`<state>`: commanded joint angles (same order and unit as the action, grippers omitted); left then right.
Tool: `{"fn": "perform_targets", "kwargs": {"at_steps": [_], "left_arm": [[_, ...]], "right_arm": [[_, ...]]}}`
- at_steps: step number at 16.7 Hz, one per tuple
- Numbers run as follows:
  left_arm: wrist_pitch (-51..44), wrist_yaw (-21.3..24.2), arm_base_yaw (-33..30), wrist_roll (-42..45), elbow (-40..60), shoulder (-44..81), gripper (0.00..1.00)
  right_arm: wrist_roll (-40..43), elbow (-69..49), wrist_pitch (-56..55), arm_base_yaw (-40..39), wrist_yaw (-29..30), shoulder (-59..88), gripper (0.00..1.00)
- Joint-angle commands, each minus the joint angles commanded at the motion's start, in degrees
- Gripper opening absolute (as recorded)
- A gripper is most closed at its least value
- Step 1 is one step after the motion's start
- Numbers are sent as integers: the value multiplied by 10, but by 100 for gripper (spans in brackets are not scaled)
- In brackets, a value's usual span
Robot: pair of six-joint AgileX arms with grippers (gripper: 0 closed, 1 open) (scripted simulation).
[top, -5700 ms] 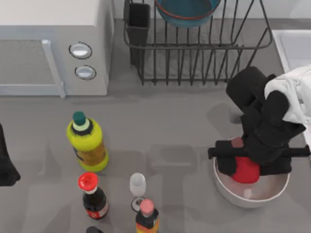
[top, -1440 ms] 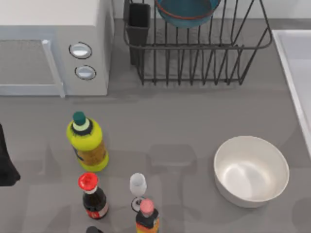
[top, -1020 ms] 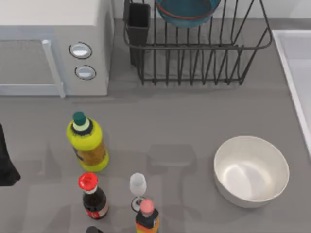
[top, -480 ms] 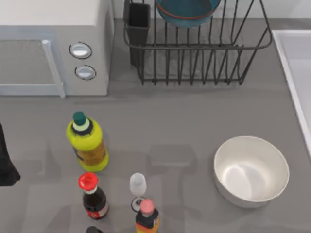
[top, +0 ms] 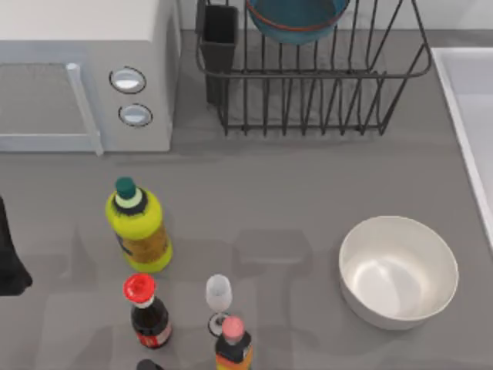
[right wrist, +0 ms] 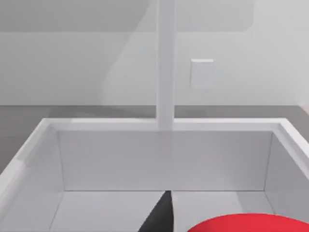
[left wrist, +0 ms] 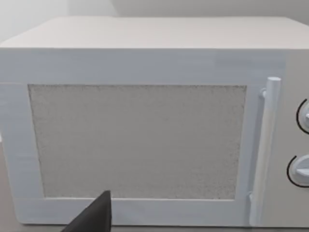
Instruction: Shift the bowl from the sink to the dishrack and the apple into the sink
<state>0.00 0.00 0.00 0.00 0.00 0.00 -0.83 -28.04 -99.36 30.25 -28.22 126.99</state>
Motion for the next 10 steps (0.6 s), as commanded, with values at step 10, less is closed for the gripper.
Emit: {"fn": "perform_targets", "kwargs": {"at_steps": [10], "left_arm": [[0, 0, 0, 0, 0, 0, 100]], "right_arm": [[0, 0, 0, 0, 0, 0, 100]]}}
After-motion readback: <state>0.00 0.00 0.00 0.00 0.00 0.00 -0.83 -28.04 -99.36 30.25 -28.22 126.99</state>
